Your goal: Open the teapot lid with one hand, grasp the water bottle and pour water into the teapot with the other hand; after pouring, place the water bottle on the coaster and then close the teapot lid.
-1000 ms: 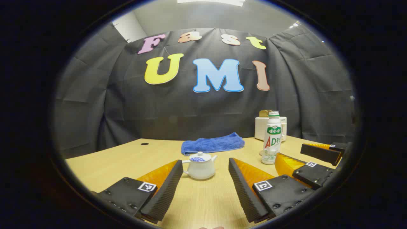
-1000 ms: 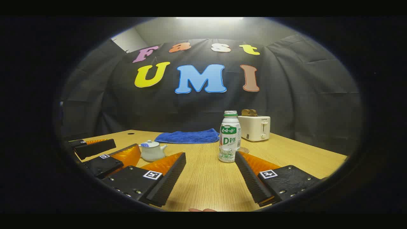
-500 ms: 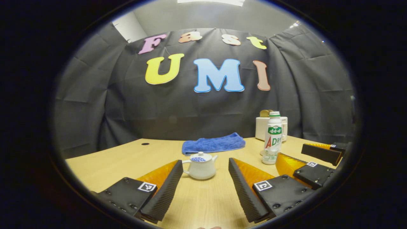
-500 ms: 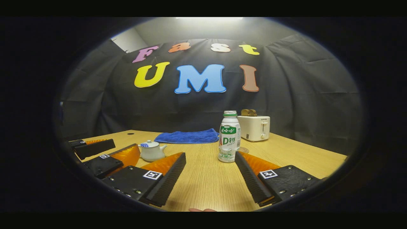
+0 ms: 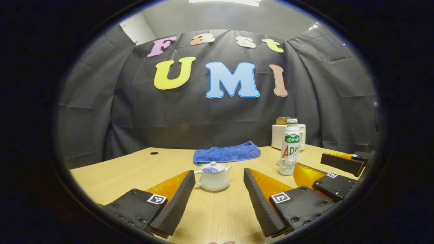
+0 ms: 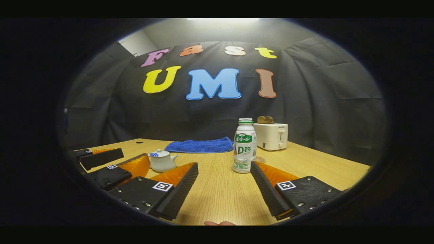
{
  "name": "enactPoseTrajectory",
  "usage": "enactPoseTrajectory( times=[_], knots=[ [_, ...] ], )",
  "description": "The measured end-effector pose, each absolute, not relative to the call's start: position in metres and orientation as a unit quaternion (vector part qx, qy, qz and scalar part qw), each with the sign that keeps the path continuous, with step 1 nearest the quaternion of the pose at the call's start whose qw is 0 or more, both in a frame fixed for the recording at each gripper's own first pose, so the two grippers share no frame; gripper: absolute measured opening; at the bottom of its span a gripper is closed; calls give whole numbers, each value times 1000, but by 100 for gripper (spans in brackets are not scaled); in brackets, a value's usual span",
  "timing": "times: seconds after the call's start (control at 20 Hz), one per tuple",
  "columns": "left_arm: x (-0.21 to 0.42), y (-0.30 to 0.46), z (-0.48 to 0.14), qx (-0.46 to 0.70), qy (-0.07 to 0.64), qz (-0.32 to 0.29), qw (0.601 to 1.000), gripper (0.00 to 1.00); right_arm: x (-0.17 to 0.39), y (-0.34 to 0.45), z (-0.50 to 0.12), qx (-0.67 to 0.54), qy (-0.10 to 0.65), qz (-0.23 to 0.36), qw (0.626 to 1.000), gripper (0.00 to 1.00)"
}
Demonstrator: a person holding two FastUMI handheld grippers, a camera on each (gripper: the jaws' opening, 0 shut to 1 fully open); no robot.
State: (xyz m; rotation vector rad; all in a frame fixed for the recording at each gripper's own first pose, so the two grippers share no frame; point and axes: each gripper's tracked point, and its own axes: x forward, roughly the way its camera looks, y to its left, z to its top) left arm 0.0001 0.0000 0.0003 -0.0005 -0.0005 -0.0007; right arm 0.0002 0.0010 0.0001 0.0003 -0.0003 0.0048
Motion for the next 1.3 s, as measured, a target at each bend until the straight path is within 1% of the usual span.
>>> enactPoseTrajectory(
  times=[0.25, 0.5, 0.7, 0.95, 1.1, 1.2, 1.25, 1.3],
  knots=[
    [4, -4, 1, 1, -2, -15, 1000, 99, 2, 7, 2, 3, -2, 26, 1000, 96],
    [28, 4, 16, 12, -16, -13, 1000, 99, 10, 1, 14, -17, -19, 26, 999, 95],
    [61, 14, 15, -18, 2, -20, 1000, 99, 13, -2, 20, -3, -17, 31, 999, 95],
    [99, 27, 9, -5, 12, -7, 1000, 98, 15, -10, 19, 1, -12, 28, 1000, 95],
    [121, 25, -5, -5, 41, -9, 999, 99, 16, -15, 19, 7, -11, 26, 1000, 95],
    [129, 26, -7, 2, 47, -9, 999, 99, 16, -20, 18, 9, -9, 23, 1000, 95],
    [132, 26, -7, 6, 45, -8, 999, 96, 16, -22, 17, 12, -8, 22, 1000, 95],
    [134, 25, -9, 9, 48, -8, 999, 99, 17, -23, 16, 15, -6, 22, 1000, 95]
  ],
)
